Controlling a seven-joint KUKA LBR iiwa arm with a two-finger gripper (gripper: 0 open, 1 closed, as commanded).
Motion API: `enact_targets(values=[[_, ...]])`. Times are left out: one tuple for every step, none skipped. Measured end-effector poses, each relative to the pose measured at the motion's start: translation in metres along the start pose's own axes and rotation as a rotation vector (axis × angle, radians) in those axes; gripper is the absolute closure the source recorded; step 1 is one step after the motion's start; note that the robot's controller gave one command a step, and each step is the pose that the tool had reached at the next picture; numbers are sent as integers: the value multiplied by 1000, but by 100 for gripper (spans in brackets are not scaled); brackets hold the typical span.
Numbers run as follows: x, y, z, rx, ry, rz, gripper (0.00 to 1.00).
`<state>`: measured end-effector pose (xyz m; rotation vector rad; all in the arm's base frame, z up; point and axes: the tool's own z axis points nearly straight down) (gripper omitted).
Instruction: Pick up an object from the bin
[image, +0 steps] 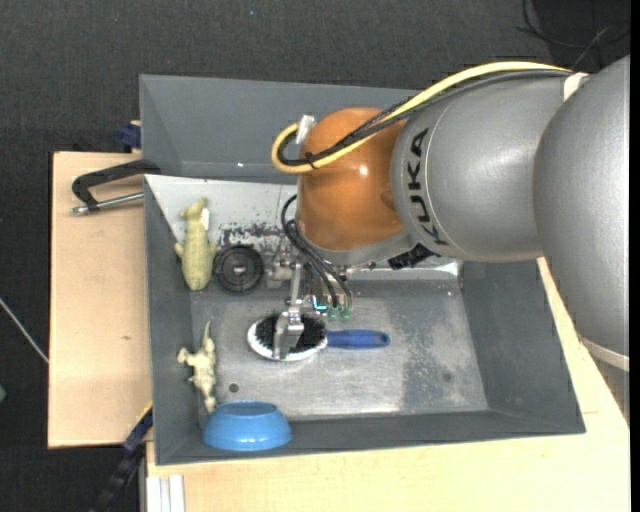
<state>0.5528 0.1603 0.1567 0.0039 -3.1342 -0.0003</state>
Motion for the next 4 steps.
enact_targets(values=[[4, -37, 77, 2, 1, 86, 0], [1, -35, 72, -2, -8, 84, 100], [-11, -31, -43, -5, -20, 98, 100], [-18, -24, -126, -2, -19, -87, 100]])
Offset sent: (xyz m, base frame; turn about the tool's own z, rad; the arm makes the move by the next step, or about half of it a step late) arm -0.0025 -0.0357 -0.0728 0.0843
